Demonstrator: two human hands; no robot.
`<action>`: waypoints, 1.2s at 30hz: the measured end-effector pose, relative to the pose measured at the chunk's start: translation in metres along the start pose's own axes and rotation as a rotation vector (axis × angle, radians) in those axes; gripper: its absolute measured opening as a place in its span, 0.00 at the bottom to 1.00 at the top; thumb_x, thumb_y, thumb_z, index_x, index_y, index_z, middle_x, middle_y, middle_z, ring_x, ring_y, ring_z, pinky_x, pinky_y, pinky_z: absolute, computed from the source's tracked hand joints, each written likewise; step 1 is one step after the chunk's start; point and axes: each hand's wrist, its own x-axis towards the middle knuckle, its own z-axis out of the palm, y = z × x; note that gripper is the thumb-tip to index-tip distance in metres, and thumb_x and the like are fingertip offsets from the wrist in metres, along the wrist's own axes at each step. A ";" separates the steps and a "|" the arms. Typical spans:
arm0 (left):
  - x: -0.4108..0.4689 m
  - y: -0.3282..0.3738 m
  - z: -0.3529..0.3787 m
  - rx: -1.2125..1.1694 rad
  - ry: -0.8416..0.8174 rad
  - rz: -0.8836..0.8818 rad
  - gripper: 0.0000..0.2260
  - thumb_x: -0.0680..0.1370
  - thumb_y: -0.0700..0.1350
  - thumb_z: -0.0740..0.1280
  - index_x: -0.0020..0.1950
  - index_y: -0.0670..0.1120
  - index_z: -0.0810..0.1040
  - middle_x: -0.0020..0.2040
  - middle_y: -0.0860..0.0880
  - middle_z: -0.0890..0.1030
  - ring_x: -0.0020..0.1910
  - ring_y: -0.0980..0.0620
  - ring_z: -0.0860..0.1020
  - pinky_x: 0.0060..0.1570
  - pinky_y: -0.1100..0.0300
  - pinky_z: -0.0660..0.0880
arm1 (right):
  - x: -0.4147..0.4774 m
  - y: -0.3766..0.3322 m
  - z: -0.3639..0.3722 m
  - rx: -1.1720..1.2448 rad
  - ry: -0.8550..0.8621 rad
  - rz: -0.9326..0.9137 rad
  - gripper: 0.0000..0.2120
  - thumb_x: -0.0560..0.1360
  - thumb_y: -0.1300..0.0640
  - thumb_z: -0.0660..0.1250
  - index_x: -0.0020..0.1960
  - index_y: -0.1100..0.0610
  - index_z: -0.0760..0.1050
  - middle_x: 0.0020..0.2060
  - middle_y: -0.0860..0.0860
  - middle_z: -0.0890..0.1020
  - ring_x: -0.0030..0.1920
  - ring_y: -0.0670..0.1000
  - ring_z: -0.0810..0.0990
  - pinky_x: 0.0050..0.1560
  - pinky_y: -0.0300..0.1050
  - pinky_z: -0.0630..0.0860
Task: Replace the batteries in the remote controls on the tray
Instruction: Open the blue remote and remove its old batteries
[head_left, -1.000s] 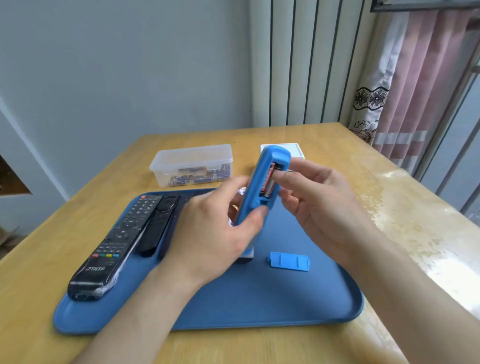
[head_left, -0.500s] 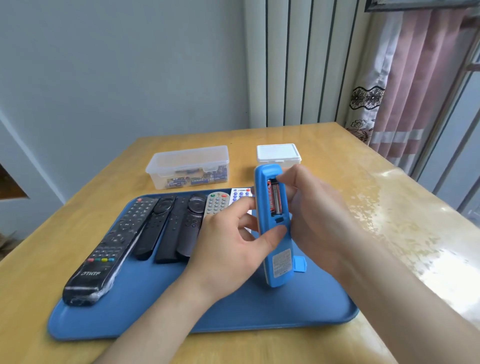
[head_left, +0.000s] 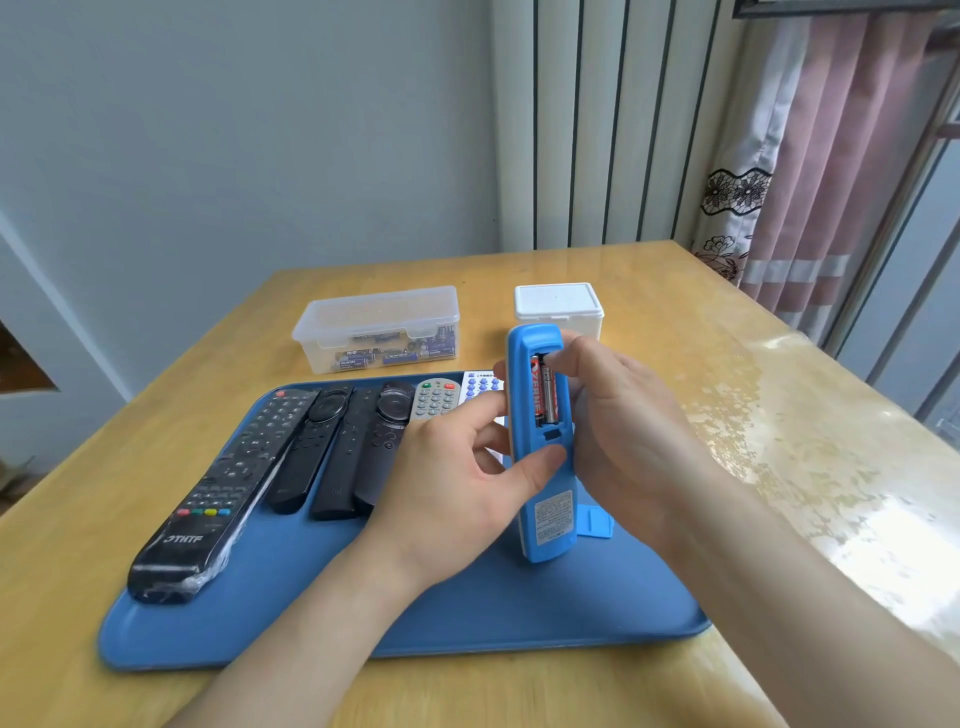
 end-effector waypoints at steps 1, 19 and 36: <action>0.000 0.000 0.000 0.027 0.001 0.009 0.13 0.70 0.54 0.72 0.54 0.61 0.78 0.41 0.55 0.85 0.29 0.50 0.79 0.35 0.48 0.79 | 0.000 0.000 0.001 0.002 0.020 0.007 0.19 0.66 0.57 0.60 0.51 0.69 0.72 0.43 0.61 0.77 0.42 0.57 0.74 0.46 0.56 0.72; -0.002 0.008 0.012 0.186 0.030 0.044 0.14 0.69 0.60 0.70 0.52 0.58 0.78 0.40 0.55 0.84 0.32 0.53 0.78 0.36 0.51 0.78 | 0.000 -0.017 -0.002 0.148 0.012 0.072 0.11 0.69 0.62 0.53 0.42 0.61 0.74 0.32 0.56 0.82 0.30 0.55 0.77 0.45 0.58 0.76; 0.002 0.013 0.014 0.277 0.171 0.082 0.32 0.66 0.52 0.77 0.62 0.65 0.61 0.39 0.58 0.78 0.32 0.58 0.78 0.38 0.56 0.75 | 0.014 -0.004 -0.012 0.128 -0.088 0.116 0.16 0.70 0.64 0.53 0.49 0.62 0.78 0.44 0.60 0.84 0.42 0.60 0.79 0.47 0.55 0.77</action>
